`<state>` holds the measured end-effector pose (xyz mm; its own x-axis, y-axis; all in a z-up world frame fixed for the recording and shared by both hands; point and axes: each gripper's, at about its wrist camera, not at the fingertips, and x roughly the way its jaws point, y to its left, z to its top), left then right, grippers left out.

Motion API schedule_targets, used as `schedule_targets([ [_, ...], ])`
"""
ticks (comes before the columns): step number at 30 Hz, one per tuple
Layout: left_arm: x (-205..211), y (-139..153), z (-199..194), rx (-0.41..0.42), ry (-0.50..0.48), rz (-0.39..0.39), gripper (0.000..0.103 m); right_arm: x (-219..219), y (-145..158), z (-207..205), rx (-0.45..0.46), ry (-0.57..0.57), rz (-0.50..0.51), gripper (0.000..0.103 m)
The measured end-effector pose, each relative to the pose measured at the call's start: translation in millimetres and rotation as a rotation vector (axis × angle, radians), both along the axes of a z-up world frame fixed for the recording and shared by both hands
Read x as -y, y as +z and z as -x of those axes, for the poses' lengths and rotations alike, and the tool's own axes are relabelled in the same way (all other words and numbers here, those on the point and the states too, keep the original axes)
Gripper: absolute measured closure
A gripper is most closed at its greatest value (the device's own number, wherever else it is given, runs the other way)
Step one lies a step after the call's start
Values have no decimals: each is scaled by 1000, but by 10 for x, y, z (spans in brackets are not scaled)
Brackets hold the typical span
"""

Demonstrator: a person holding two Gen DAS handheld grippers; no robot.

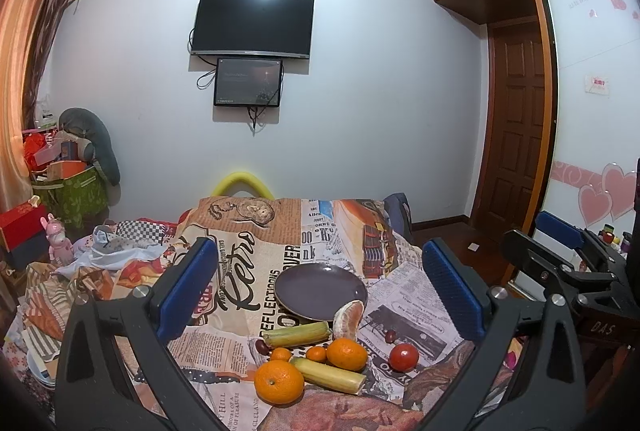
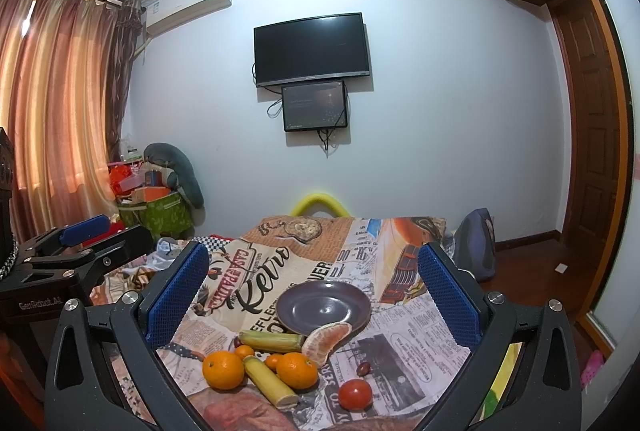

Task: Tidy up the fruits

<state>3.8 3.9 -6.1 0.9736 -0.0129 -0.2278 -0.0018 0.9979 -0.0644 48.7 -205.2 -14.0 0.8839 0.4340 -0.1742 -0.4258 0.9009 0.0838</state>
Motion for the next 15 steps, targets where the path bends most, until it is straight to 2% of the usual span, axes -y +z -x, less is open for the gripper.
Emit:
schedule_targets([
  [6,-46,-59,-72,-23,16,3,0,-39,-96,-68,-27,-9,37,0],
  [8,-81,-110,-127,-43,29,0,4,-42,-150,-106,-46,-17,50,1],
  [11,-156,-221,-240,-93,41,5,14,-31,-273,-185,-87,-27,74,9],
  [15,-289,-428,-423,-181,43,26,16,36,-454,-296,-160,-26,97,17],
])
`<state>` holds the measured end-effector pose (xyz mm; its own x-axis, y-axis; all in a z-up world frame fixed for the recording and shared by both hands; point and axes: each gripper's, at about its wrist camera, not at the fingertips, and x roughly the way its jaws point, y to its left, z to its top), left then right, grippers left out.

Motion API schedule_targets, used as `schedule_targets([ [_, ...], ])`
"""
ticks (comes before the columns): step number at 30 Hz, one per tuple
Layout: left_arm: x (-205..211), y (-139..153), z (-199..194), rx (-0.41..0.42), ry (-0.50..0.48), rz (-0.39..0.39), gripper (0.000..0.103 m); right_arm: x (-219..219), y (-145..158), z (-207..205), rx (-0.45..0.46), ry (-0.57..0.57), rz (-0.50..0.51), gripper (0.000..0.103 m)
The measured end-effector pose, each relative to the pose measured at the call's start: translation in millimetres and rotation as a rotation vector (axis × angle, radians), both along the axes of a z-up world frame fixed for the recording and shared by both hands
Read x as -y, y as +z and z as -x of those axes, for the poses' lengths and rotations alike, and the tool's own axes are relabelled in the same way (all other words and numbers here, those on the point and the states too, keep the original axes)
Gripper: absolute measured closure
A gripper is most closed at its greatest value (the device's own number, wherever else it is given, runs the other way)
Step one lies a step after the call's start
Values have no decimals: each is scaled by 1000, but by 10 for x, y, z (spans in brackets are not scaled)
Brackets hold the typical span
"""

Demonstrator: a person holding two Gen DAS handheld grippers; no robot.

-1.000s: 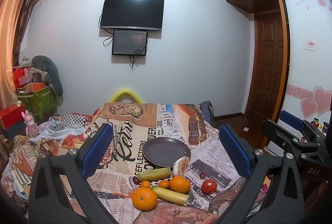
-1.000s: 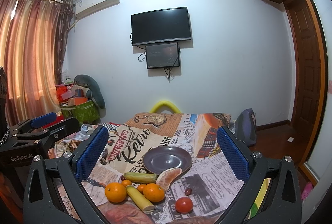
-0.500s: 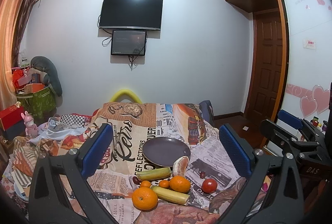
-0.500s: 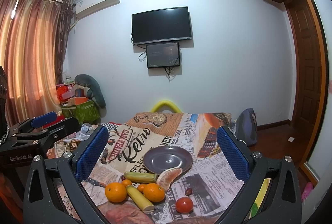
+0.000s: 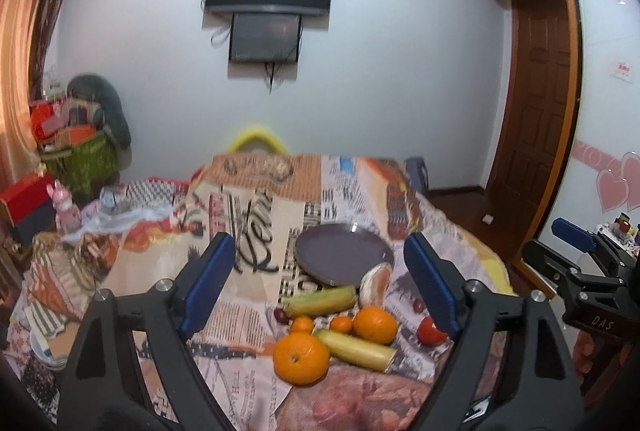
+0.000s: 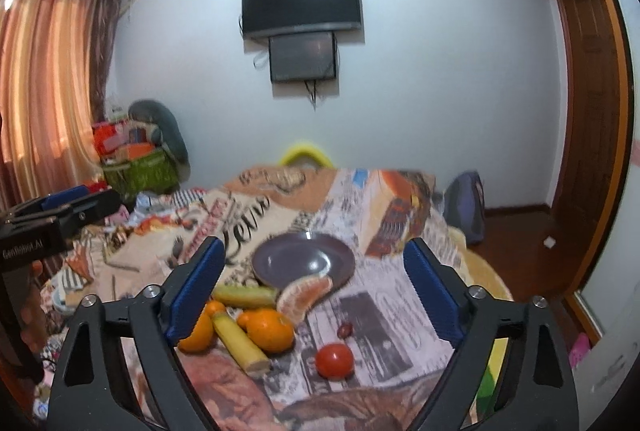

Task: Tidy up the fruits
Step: 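Grasp the large orange with the left gripper while the right gripper grasps the red tomato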

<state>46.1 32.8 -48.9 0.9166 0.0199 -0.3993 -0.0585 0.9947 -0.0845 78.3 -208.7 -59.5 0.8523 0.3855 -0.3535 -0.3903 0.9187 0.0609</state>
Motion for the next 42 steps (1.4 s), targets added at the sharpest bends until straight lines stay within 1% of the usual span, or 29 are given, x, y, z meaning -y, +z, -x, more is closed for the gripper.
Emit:
schedule_targets([
  [3,-80,-179,-117,-68,-4,5,18,47,-158,-83,-55,1,24,19],
  [5,-130,-307,-187,-111,-2,7,21,64,-300,-156,-105,1,53,19],
  [6,-164,-393,-234,-139,-3,14,21,66,-335,-179,-124,1,62,21],
  [7,-198,-481,-278,-165,-5,24,23,70,-424,-228,-160,1,78,24],
  [8,-216,-528,-300,-180,-7,29,24,73,-493,-272,-192,1,85,25],
  [10,-251,-671,-364,-224,-10,43,24,90,-614,-339,-256,12,82,26],
  [13,-300,-861,-446,-286,-11,52,24,133,-762,-428,-322,14,81,27],
  [17,-356,-1117,-562,-374,-13,82,24,147,-915,-524,-385,12,81,27],
  [21,-327,-1327,-652,-437,-24,103,24,140,-1049,-620,-431,13,82,27],
  [29,-243,-1627,-827,-524,-56,94,24,69,-1298,-784,-504,36,90,27],
  [33,-228,-1692,-900,-548,-71,110,30,40,-1398,-863,-535,50,87,27],
  [35,-218,-1716,-927,-552,-74,109,33,25,-1442,-890,-547,55,87,30],
  [37,-207,-1743,-953,-558,-73,109,34,3,-1480,-909,-561,63,88,38],
  [39,-194,-1751,-959,-558,-71,105,34,-7,-1522,-934,-577,71,86,41],
  [42,-185,-1747,-955,-557,-71,98,34,-16,-1563,-960,-595,79,84,53],
])
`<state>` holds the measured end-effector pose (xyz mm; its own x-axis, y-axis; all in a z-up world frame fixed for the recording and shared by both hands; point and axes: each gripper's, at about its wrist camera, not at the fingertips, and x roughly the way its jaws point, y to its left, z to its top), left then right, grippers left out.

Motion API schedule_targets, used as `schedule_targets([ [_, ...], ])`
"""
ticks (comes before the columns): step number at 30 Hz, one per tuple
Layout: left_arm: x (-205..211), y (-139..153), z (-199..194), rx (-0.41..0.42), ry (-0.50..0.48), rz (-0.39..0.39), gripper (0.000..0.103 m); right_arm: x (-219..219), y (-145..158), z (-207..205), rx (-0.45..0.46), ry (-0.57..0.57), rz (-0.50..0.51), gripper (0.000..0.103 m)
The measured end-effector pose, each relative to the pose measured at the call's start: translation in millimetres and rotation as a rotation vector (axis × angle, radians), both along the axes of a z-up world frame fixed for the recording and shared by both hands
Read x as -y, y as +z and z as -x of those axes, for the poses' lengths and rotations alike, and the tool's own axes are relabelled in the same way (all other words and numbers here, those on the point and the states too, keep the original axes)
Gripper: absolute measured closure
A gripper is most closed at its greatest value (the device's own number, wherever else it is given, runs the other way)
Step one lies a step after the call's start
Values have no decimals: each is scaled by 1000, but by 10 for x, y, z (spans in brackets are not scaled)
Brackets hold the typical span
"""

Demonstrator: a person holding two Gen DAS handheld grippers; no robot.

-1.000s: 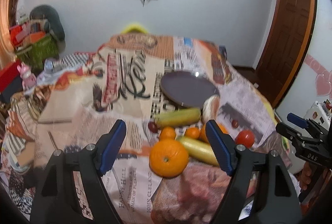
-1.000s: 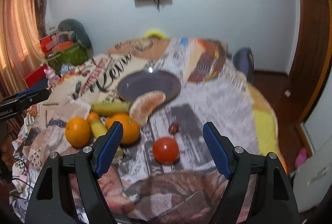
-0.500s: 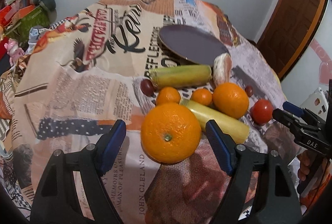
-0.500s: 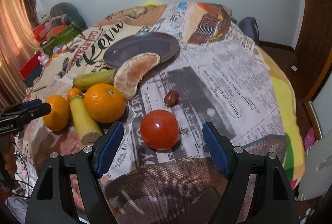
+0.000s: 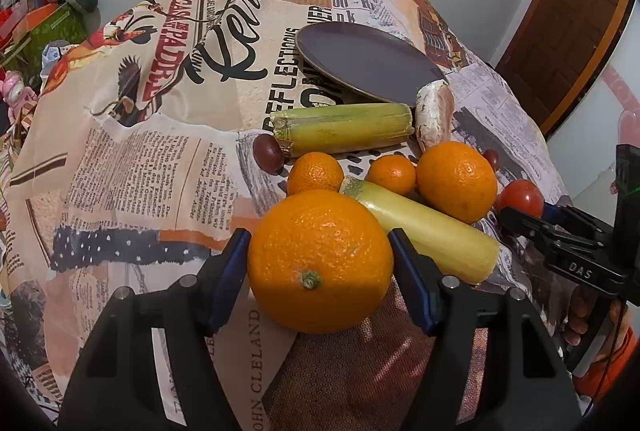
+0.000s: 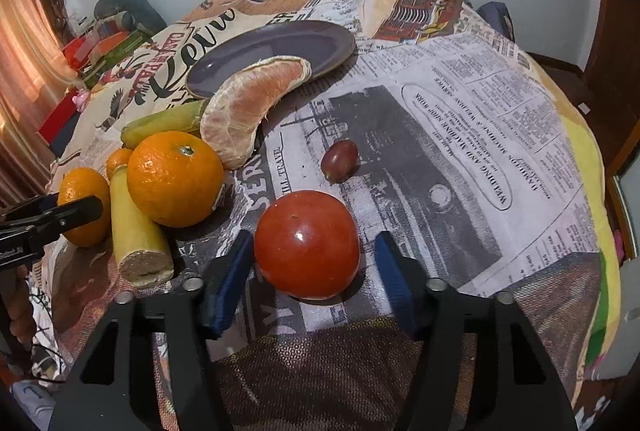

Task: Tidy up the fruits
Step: 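Grasp the large orange with the left gripper while the right gripper grasps the red tomato, then carry the orange and tomato onto the grey plate and open both grippers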

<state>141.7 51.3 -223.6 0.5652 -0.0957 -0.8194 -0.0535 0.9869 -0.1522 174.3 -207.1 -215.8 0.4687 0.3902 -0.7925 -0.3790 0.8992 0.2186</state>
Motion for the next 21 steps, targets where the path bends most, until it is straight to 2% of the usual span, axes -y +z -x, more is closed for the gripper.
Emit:
schedule_targets([
  [2,0,0,1,2,0,-1,35,0,1,-2,-2,7,-13,58],
  [12,-74,75,43,1,25,21,35,25,111,47,18,-5,-7,60],
  [21,-103,524,109,111,33,-8,35,58,460,106,109,-19,-14,60],
])
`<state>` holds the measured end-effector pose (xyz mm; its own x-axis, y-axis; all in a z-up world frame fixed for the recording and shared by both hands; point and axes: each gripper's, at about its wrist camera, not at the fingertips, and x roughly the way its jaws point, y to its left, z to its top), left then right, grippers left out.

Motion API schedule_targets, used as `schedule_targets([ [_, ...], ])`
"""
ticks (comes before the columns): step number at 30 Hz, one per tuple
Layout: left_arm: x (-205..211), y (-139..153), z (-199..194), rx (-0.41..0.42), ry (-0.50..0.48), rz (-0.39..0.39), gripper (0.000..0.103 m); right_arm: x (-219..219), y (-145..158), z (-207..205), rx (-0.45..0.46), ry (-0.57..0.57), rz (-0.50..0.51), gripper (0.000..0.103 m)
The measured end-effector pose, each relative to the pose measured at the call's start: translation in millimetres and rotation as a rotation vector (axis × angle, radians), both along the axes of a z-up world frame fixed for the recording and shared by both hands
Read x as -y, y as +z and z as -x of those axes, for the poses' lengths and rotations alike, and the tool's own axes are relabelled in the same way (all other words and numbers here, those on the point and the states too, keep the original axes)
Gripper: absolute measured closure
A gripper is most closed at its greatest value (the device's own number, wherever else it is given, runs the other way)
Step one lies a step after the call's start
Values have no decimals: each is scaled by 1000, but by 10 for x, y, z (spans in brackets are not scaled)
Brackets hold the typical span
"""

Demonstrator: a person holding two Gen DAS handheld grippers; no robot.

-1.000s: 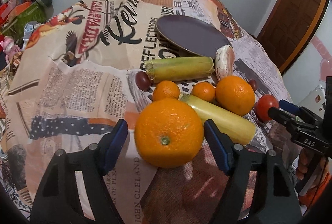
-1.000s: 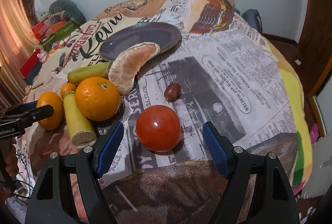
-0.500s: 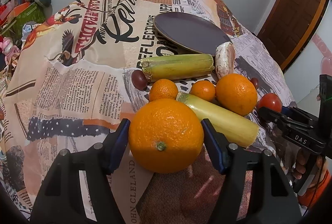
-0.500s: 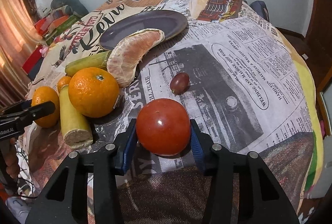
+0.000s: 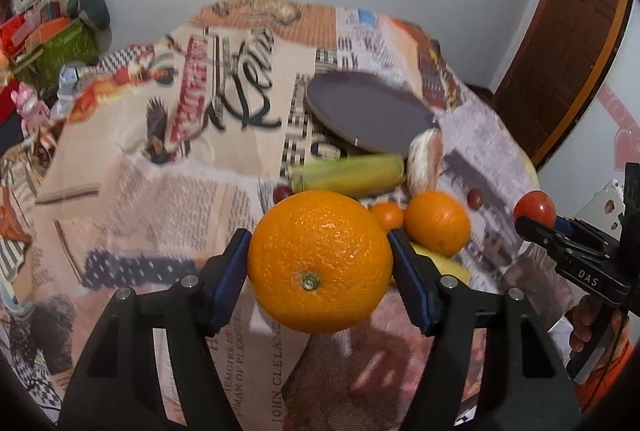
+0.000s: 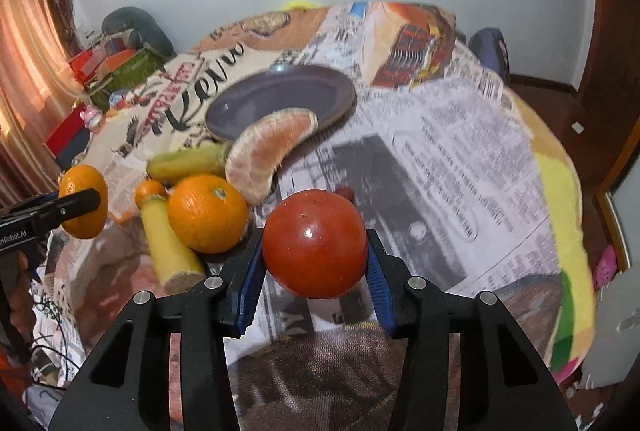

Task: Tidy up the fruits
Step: 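Carry the orange and tomato onto the grey plate and open both grippers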

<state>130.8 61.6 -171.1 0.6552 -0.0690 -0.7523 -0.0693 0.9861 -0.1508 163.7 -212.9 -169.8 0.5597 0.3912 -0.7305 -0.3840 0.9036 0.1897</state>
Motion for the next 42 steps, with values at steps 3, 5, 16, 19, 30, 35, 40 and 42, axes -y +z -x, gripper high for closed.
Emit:
schedule_targets([
  [3,8,186,-11,47,-3,-10,35,-4,153,-1,44,-4,-4,59],
  [5,16,289,-24,74,-5,-16,35,-10,268,-27,76,-3,-10,59],
  [16,58,706,-265,165,-25,-40,35,-207,694,-164,216,49,9,59],
  [19,74,802,-355,189,-28,-50,35,-277,762,-219,248,57,20,59],
  [30,66,903,-795,219,-30,-48,35,-477,842,-610,285,65,8,59],
  [35,39,819,-1060,202,-24,-50,35,-530,835,-790,298,65,9,59],
  [40,7,699,-1339,179,-18,-48,35,-592,770,-982,297,66,25,59],
  [42,-25,623,-1473,163,-13,-40,35,-615,729,-1075,291,68,33,59],
])
